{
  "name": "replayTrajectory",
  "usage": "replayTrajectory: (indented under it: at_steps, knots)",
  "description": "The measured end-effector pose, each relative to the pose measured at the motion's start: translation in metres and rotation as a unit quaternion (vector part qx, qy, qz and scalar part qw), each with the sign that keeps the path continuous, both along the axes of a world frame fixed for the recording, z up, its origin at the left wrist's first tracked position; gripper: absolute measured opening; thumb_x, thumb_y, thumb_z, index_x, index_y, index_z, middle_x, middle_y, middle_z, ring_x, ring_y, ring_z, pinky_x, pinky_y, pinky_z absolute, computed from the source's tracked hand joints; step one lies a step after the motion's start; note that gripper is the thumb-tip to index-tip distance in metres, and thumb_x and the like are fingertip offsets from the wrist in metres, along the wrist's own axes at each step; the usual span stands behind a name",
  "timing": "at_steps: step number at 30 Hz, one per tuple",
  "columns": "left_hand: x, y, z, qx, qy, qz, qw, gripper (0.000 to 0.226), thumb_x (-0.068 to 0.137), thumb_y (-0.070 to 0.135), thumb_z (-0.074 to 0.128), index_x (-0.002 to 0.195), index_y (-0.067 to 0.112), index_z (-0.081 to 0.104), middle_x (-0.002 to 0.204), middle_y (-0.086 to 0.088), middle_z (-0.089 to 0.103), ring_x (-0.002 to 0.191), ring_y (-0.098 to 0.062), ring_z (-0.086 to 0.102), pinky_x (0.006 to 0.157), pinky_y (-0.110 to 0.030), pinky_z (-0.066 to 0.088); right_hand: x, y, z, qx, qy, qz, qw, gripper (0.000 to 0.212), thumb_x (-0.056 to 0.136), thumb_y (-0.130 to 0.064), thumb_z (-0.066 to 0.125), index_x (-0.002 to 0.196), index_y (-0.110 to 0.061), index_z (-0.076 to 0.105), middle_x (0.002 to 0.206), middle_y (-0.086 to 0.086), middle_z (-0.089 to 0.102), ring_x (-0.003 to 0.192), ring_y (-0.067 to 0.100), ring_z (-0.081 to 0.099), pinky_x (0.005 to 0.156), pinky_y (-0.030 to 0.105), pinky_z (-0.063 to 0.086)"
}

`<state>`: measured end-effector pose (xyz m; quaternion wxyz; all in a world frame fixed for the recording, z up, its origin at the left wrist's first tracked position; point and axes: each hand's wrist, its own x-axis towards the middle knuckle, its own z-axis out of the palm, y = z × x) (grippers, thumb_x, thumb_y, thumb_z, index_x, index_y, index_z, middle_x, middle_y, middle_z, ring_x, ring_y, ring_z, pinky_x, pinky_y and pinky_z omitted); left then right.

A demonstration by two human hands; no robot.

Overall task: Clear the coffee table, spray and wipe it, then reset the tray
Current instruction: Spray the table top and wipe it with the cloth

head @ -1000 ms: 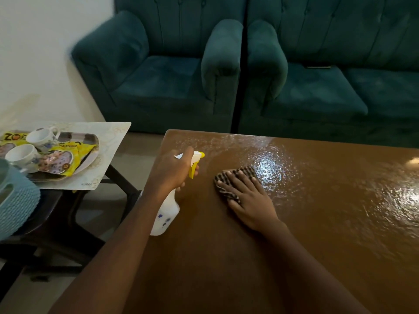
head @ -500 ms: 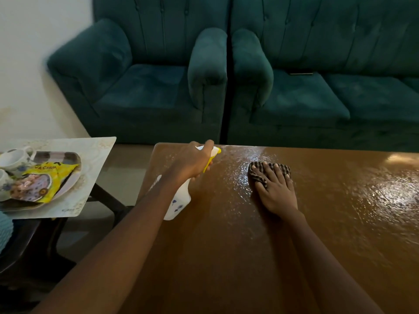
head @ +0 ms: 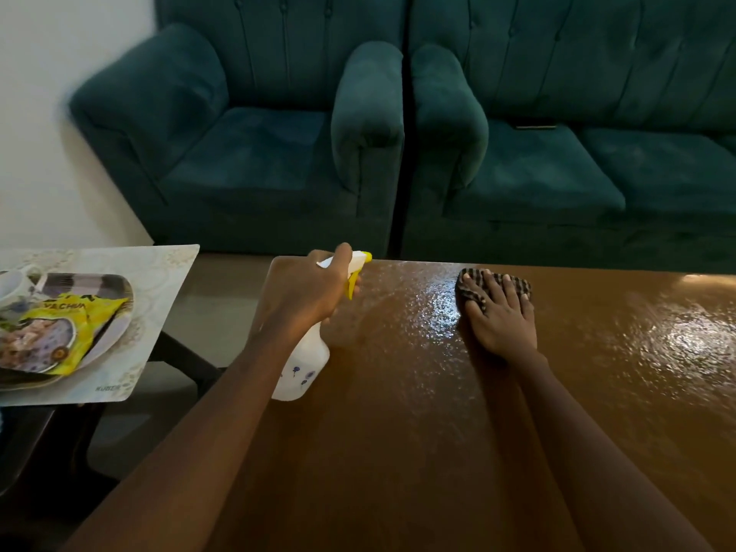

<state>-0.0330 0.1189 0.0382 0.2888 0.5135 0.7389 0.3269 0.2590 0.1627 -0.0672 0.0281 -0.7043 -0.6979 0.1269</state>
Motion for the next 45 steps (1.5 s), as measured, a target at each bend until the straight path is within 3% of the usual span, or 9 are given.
replayTrajectory:
  at_steps: [3, 6, 13, 18, 24, 28, 33, 39, 45]
  knots:
    - [-0.007, -0.005, 0.001, 0.016, -0.056, 0.015, 0.998, 0.044, 0.088, 0.067, 0.036, 0.076, 0.029, 0.055, 0.074, -0.007, 0.066, 0.053, -0.022, 0.063, 0.060, -0.039, 0.057, -0.011, 0.031, 0.002, -0.004, 0.007, -0.036, 0.999, 0.055, 0.102, -0.052, 0.016, 0.155, -0.042, 0.003, 0.166, -0.003, -0.008, 0.151, 0.020, -0.015, 0.121, 0.048, -0.008]
    - [-0.013, -0.011, -0.001, 0.053, -0.088, 0.031, 0.994, 0.045, 0.098, 0.052, 0.038, 0.070, 0.019, 0.051, 0.064, -0.009, 0.054, 0.053, -0.021, 0.057, 0.056, -0.034, 0.050, -0.041, 0.053, 0.004, -0.012, 0.012, -0.050, 0.999, 0.056, 0.102, -0.053, 0.016, 0.156, -0.041, 0.004, 0.166, 0.001, -0.006, 0.151, 0.024, -0.013, 0.120, 0.052, -0.008]
    - [-0.018, -0.016, 0.001, 0.086, -0.142, 0.041, 0.985, 0.047, 0.101, 0.044, 0.038, 0.070, 0.010, 0.050, 0.056, -0.006, 0.043, 0.044, -0.018, 0.047, 0.047, -0.031, 0.041, -0.137, 0.028, -0.004, 0.015, 0.005, 0.128, 0.992, 0.056, 0.100, -0.057, 0.016, 0.154, -0.048, 0.007, 0.166, -0.007, -0.006, 0.152, 0.019, -0.012, 0.121, 0.049, -0.007]
    - [-0.015, -0.016, -0.002, 0.084, -0.147, 0.051, 0.984, 0.047, 0.101, 0.044, 0.039, 0.074, 0.008, 0.052, 0.054, -0.003, 0.043, 0.041, -0.015, 0.046, 0.044, -0.027, 0.039, -0.111, -0.032, -0.004, 0.032, 0.007, 0.214, 0.976, 0.066, 0.086, -0.064, -0.004, 0.151, -0.055, 0.001, 0.161, -0.017, -0.013, 0.150, 0.013, -0.017, 0.119, 0.037, -0.013]
    - [-0.010, -0.016, -0.002, 0.082, -0.130, 0.063, 0.986, 0.046, 0.102, 0.044, 0.038, 0.084, 0.007, 0.058, 0.061, -0.004, 0.046, 0.045, -0.013, 0.048, 0.039, -0.022, 0.039, -0.052, -0.016, -0.005, 0.017, -0.015, 0.093, 0.995, 0.054, 0.102, -0.054, 0.016, 0.154, -0.048, 0.002, 0.165, -0.012, -0.008, 0.150, 0.013, -0.015, 0.121, 0.042, -0.009]
    - [-0.008, -0.025, 0.000, 0.112, -0.139, 0.090, 0.980, 0.044, 0.103, 0.041, 0.039, 0.087, 0.007, 0.062, 0.066, -0.007, 0.050, 0.049, -0.013, 0.049, 0.038, -0.021, 0.039, -0.080, 0.023, -0.004, 0.008, -0.002, 0.005, 1.000, 0.056, 0.102, -0.055, 0.018, 0.155, -0.044, 0.004, 0.166, -0.003, -0.008, 0.151, 0.022, -0.015, 0.119, 0.048, -0.011]
    - [-0.007, -0.033, 0.001, 0.146, -0.154, 0.112, 0.971, 0.046, 0.103, 0.039, 0.039, 0.084, 0.004, 0.061, 0.080, -0.031, 0.060, 0.038, -0.010, 0.046, 0.037, -0.021, 0.037, -0.137, 0.024, -0.001, 0.022, 0.022, 0.123, 0.992, 0.056, 0.101, -0.056, 0.019, 0.155, -0.046, 0.007, 0.166, -0.005, -0.005, 0.152, 0.022, -0.010, 0.120, 0.049, -0.009]
    - [-0.011, -0.035, 0.000, 0.158, -0.165, 0.126, 0.965, 0.038, 0.103, 0.039, 0.038, 0.080, 0.018, 0.060, 0.070, -0.011, 0.055, 0.046, -0.013, 0.050, 0.037, -0.019, 0.039, -0.129, -0.016, -0.009, 0.038, 0.035, 0.120, 0.991, 0.054, 0.101, -0.054, 0.020, 0.154, -0.049, 0.009, 0.166, -0.010, -0.004, 0.151, 0.017, -0.014, 0.121, 0.046, -0.010]
    - [-0.033, -0.029, 0.001, 0.099, -0.164, 0.097, 0.977, 0.043, 0.102, 0.045, 0.034, 0.095, 0.013, 0.061, 0.074, -0.010, 0.061, 0.044, -0.015, 0.050, 0.037, -0.019, 0.042, -0.137, -0.022, -0.009, 0.028, 0.034, 0.054, 0.998, 0.054, 0.101, -0.055, 0.018, 0.154, -0.049, 0.006, 0.166, -0.010, -0.005, 0.151, 0.016, -0.017, 0.121, 0.047, -0.011]
